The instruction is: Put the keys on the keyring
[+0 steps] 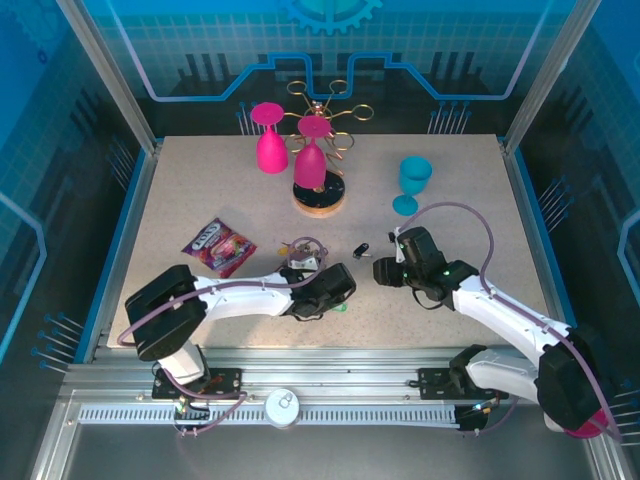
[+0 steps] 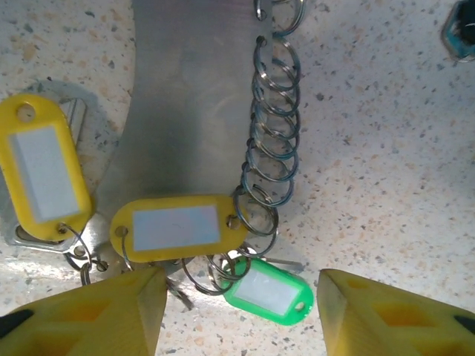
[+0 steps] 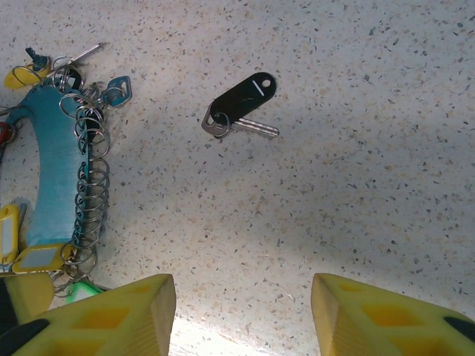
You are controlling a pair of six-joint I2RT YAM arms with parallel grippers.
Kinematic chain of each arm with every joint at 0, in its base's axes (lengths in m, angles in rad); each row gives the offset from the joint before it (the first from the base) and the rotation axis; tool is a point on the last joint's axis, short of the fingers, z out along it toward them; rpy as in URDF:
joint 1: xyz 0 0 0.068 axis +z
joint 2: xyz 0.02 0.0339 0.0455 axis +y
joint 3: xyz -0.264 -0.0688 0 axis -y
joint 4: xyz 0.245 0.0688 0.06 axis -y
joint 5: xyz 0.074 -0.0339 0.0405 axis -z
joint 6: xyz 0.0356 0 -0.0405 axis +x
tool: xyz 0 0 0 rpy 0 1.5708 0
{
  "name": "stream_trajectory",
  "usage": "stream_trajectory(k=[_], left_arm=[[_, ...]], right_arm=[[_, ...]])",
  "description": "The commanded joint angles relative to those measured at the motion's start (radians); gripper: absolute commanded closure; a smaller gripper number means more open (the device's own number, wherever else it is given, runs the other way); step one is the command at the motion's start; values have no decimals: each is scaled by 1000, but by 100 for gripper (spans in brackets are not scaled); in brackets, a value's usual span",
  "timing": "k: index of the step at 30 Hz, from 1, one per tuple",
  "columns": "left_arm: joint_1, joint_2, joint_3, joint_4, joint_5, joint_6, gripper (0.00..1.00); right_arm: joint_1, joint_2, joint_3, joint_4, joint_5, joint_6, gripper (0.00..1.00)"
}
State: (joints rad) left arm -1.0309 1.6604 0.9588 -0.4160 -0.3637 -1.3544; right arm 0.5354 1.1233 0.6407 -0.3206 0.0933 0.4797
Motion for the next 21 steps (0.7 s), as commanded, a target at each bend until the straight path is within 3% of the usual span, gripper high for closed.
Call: stream_trajectory(k=[1, 13, 21], left_arm=[[-6, 22, 30, -80, -28, 2, 47], [0, -13, -10, -167, -78, -11, 60], [26, -65, -110, -140, -24, 37, 66]], right_arm=[[-17, -23, -15, 8, -12, 13, 48], [-26, -19, -13, 12, -36, 18, 49], [-28, -20, -4, 3, -50, 17, 50]])
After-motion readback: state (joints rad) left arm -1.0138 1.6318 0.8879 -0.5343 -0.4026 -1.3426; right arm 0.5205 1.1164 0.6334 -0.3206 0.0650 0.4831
